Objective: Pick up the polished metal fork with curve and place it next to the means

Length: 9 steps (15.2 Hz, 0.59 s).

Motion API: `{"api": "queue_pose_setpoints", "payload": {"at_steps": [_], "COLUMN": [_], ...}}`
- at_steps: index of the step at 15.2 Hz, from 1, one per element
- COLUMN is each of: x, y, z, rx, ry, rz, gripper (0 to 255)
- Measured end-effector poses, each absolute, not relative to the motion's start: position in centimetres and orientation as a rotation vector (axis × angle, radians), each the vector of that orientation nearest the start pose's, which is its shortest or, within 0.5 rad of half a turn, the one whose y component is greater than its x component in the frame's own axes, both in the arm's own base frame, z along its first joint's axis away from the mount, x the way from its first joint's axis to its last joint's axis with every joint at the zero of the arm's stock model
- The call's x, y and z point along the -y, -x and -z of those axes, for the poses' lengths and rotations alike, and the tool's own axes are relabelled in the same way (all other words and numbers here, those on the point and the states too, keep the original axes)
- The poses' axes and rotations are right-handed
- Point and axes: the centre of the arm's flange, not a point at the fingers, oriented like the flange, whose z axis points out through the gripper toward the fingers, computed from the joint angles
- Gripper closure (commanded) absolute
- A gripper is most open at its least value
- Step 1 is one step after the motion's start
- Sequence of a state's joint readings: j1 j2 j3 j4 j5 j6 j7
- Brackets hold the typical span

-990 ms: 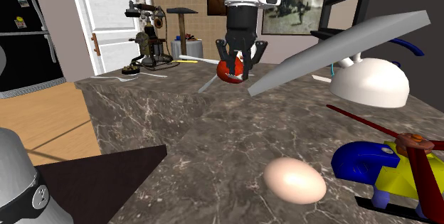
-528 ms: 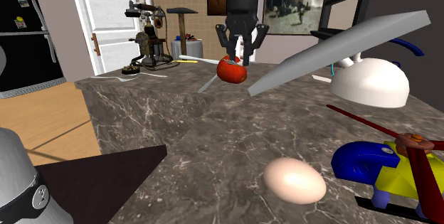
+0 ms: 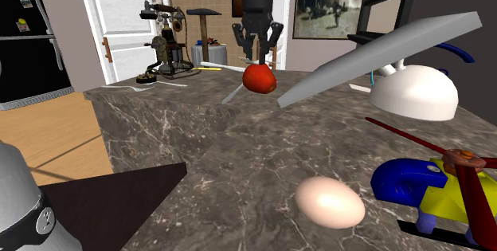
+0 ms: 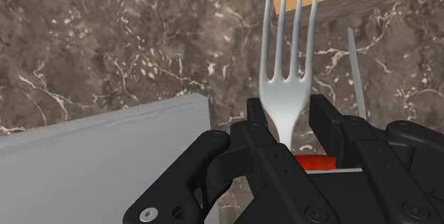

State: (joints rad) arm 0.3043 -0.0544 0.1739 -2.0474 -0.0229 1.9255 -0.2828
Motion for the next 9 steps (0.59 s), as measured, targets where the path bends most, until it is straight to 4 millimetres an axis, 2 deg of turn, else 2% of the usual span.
{"api": "queue_pose_setpoints", "payload": {"at_steps": [9], "x": [-36.3], "y": [-45.8], "z": [-45.4], "rx": [1.193], "ry": [2.945], "rz": [-0.104], "gripper": [255]}}
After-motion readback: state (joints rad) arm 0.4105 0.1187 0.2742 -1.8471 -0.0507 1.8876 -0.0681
